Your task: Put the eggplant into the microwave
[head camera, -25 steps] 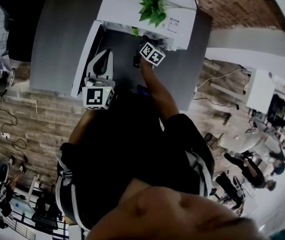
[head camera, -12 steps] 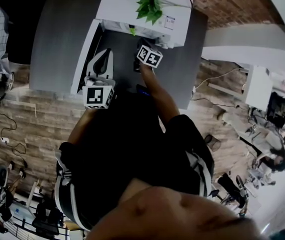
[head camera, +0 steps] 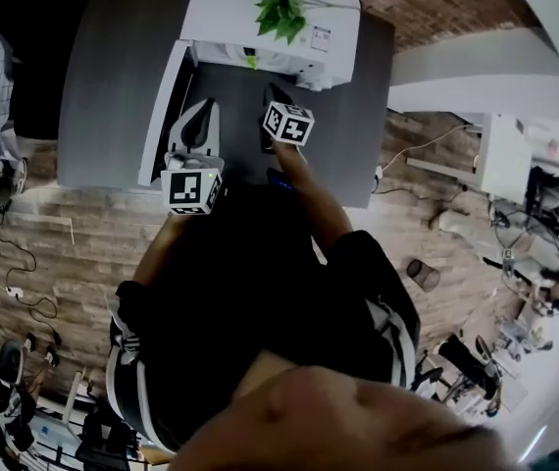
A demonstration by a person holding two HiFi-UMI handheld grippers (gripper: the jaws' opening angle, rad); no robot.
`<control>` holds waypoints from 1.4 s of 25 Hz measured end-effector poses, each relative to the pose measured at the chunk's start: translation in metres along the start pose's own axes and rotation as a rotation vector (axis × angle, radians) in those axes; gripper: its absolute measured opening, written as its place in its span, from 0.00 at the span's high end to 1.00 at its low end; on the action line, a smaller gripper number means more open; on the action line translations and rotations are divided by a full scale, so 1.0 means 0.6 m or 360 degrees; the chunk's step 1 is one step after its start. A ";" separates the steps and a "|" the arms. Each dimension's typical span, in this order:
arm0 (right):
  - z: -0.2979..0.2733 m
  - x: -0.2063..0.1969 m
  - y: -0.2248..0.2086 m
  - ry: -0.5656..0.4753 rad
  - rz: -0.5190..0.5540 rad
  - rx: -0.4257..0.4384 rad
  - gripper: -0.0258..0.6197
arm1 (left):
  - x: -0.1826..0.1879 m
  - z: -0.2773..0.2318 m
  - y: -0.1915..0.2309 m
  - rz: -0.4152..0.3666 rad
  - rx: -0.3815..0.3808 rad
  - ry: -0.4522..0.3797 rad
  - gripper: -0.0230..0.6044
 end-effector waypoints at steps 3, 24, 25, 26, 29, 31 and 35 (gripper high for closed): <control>0.025 0.002 0.005 -0.0028 0.0021 -0.0001 0.91 | -0.001 0.004 -0.006 0.0010 -0.0027 -0.0007 0.91; 0.261 0.051 0.086 -0.0427 0.0118 0.0103 0.91 | -0.021 0.025 -0.049 -0.0047 -0.0092 0.0034 0.91; 0.271 0.052 0.090 -0.0444 0.0118 0.0113 0.91 | -0.022 0.025 -0.051 -0.0049 -0.0094 0.0035 0.91; 0.280 0.053 0.094 -0.0460 0.0120 0.0121 0.91 | -0.022 0.024 -0.052 -0.0051 -0.0096 0.0032 0.91; 0.304 0.055 0.108 -0.0508 0.0147 0.0148 0.91 | -0.020 0.023 -0.054 -0.0059 -0.0098 0.0019 0.91; 0.315 0.057 0.115 -0.0545 0.0172 0.0168 0.91 | -0.021 0.022 -0.053 -0.0067 -0.0097 0.0022 0.91; 0.315 0.060 0.116 -0.0567 0.0179 0.0181 0.91 | -0.029 0.016 -0.048 -0.0059 -0.0083 0.0037 0.91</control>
Point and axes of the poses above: the fingertips, and each gripper's own axes: z backward along the fingers, y to its left, x out of its top, the point moved 1 cm from there along z, backward along the fingers, and after that the axes turned 3 degrees about y, right-handed, at the moved point
